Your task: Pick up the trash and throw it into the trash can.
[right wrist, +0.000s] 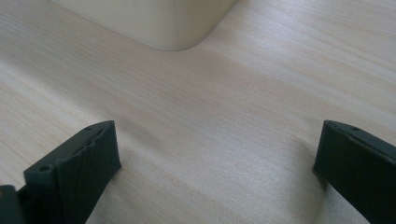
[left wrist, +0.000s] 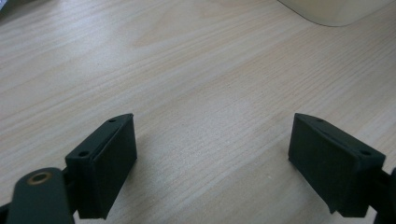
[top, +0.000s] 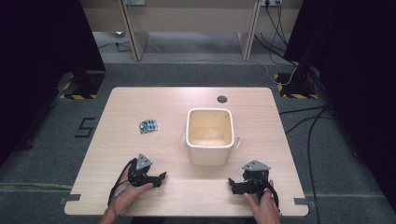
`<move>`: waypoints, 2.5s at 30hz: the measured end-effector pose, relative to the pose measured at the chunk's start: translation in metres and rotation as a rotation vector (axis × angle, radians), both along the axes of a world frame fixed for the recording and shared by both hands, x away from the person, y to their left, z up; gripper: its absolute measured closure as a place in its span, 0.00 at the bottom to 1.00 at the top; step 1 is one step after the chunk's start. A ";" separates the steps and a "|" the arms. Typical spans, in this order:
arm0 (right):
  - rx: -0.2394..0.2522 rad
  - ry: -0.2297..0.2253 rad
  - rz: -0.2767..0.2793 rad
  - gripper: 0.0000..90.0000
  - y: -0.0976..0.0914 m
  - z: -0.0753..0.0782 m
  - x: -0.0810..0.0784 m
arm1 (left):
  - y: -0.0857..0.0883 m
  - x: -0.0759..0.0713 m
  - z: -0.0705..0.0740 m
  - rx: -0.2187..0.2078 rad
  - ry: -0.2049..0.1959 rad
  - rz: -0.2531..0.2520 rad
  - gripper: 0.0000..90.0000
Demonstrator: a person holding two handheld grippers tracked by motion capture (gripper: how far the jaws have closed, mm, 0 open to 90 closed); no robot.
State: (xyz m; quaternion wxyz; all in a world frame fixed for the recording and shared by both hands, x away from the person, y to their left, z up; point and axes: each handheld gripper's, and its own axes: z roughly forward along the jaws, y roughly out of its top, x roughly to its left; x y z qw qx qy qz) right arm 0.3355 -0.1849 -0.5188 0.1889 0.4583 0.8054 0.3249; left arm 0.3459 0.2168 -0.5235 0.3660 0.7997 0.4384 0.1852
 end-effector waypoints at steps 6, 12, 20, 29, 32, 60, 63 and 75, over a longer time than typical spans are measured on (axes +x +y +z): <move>0.001 0.000 -0.002 0.00 0.000 0.000 0.000 | 0.000 0.000 0.000 0.001 0.000 0.001 0.16; -0.001 0.000 -0.001 0.00 -0.001 0.000 0.000 | 0.000 0.000 0.000 0.001 0.000 0.001 0.16; -0.001 0.000 -0.001 0.00 -0.001 0.000 0.000 | 0.000 0.000 0.000 0.002 0.001 0.000 0.16; -0.001 -0.001 0.000 0.00 -0.001 0.000 0.000 | 0.003 0.001 0.000 -0.028 0.011 -0.001 0.16; -0.001 -0.001 -0.001 0.00 -0.001 0.000 0.000 | 0.008 0.004 0.001 -0.069 0.019 0.000 0.17; -0.001 0.000 -0.002 0.00 0.000 0.000 0.000 | 0.045 0.103 0.031 -0.091 -0.009 0.213 0.17; -0.001 -0.001 -0.002 0.00 0.000 0.000 0.000 | 0.047 0.120 0.033 -0.089 -0.005 0.241 0.17; -0.001 -0.002 -0.001 0.00 0.000 0.000 0.000 | 0.043 0.164 0.033 -0.092 0.053 0.333 0.17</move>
